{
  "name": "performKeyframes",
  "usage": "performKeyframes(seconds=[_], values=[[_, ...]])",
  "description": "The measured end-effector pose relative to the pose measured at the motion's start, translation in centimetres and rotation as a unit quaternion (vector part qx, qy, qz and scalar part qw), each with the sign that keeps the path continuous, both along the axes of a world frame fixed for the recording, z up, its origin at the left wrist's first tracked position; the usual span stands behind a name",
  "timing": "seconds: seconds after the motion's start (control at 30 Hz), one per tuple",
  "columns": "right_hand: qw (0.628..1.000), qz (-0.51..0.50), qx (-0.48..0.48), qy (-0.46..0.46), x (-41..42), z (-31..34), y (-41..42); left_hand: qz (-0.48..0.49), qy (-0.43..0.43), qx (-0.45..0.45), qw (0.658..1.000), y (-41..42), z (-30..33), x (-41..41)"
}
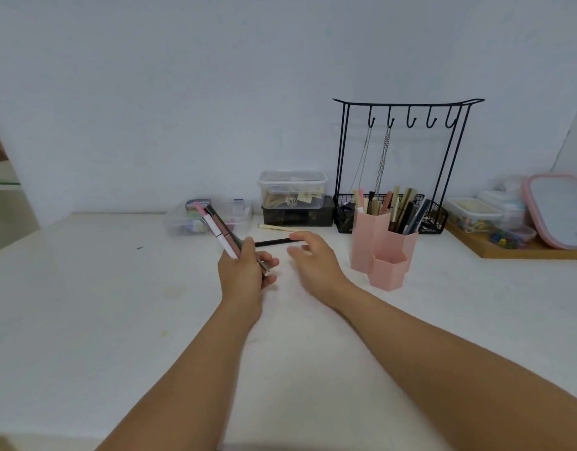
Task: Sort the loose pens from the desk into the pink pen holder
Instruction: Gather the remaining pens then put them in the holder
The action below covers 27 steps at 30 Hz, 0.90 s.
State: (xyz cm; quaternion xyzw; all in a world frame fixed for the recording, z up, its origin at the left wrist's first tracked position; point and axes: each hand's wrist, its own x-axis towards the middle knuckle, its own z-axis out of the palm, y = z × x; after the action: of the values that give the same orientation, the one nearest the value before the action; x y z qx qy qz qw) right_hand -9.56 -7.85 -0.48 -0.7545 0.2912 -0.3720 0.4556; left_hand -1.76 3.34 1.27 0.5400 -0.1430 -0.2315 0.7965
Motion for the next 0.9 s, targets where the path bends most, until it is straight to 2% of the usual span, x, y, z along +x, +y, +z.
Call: performKeyframes(seconds=[0.07, 0.1, 0.27, 0.4, 0.53, 0.63, 0.7, 0.77, 0.83, 0.9], values=[[0.978, 0.003, -0.162, 0.134, 1.0, -0.5, -1.3, 0.005, -0.001, 0.000, 1.000, -0.1, -0.1, 0.2], [0.965, 0.012, -0.191, 0.181, 1.6, -0.6, -2.1, 0.008, -0.003, 0.002, 1.000, -0.1, -0.2, 0.4], [0.897, -0.014, -0.257, 0.358, 2.6, 0.0, -5.0, 0.009, 0.031, -0.019, 0.999, -0.5, -0.4, 0.6], [0.872, -0.038, -0.274, 0.404, 3.1, 0.1, -5.9, 0.008, 0.062, -0.029, 0.998, -0.5, -0.3, 0.6], [0.910, -0.101, -0.259, 0.307, 2.8, -0.3, -5.4, 0.010, 0.078, -0.026, 0.997, -0.5, -0.2, 0.6], [0.939, -0.111, -0.198, 0.258, 2.2, -0.3, -5.3, 0.008, 0.067, -0.010, 0.998, -0.6, -0.1, 0.7], [0.972, -0.102, -0.107, 0.184, 1.3, 0.0, -4.9, 0.003, 0.051, 0.003, 0.999, -0.8, -0.2, 0.6], [0.996, -0.058, 0.015, 0.061, -0.1, 0.2, -3.9, -0.010, 0.027, 0.014, 0.999, -0.8, -0.3, 0.4], [0.993, 0.022, 0.115, -0.032, -1.4, 0.5, -2.3, -0.024, 0.006, 0.022, 0.999, -0.8, -0.3, 0.2], [0.973, 0.103, 0.192, -0.080, -2.4, 0.8, -0.6, -0.033, -0.018, 0.032, 0.999, -0.6, -0.3, 0.0]])
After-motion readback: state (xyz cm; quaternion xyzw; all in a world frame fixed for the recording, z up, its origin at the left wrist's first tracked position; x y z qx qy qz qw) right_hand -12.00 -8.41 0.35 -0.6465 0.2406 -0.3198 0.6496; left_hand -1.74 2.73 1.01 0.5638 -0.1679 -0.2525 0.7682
